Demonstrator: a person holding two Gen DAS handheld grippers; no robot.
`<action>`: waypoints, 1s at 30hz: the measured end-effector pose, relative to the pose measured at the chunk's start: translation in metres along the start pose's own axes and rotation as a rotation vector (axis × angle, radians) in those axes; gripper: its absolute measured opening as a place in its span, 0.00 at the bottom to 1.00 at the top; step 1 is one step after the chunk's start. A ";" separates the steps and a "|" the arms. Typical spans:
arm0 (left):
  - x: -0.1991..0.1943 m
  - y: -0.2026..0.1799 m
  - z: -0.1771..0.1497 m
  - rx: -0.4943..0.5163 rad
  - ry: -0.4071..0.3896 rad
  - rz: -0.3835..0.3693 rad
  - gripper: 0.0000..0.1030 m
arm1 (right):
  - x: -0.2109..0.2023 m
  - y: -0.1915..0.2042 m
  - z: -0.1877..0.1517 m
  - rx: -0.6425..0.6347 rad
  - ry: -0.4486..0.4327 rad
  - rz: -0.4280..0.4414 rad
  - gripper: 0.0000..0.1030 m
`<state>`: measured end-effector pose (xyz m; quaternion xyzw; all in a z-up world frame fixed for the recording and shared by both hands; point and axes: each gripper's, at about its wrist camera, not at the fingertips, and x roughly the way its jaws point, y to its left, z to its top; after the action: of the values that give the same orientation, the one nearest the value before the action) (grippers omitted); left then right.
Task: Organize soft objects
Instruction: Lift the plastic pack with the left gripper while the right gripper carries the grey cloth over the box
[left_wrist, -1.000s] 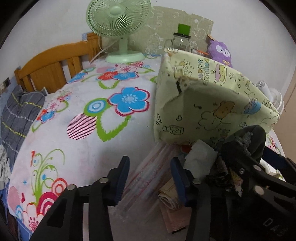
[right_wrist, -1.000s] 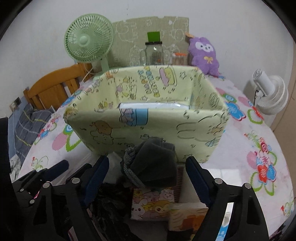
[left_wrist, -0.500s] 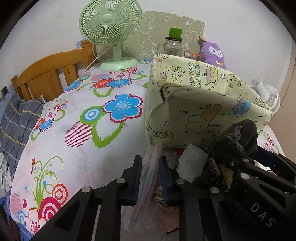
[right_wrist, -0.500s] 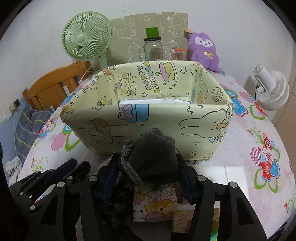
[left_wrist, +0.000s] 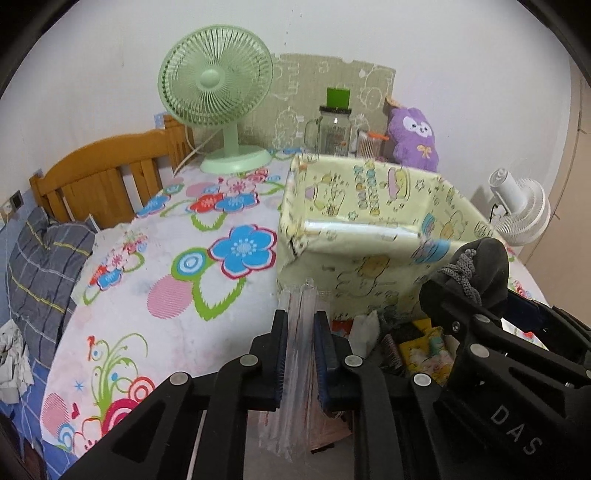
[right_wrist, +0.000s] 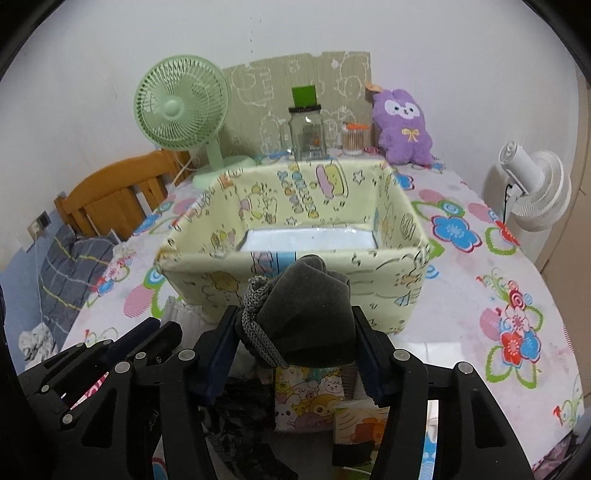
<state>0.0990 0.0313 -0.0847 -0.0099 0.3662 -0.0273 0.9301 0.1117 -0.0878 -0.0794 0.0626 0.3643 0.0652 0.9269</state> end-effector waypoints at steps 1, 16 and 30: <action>-0.004 -0.001 0.002 0.001 -0.009 0.002 0.11 | -0.003 0.000 0.001 0.001 -0.007 0.001 0.59; -0.047 -0.016 0.027 0.020 -0.106 -0.016 0.11 | -0.055 -0.007 0.024 0.016 -0.108 -0.001 0.59; -0.064 -0.032 0.046 0.037 -0.155 -0.023 0.11 | -0.078 -0.018 0.043 0.032 -0.148 -0.009 0.59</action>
<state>0.0823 0.0028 -0.0068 0.0013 0.2926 -0.0438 0.9552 0.0858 -0.1210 0.0006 0.0803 0.2959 0.0506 0.9505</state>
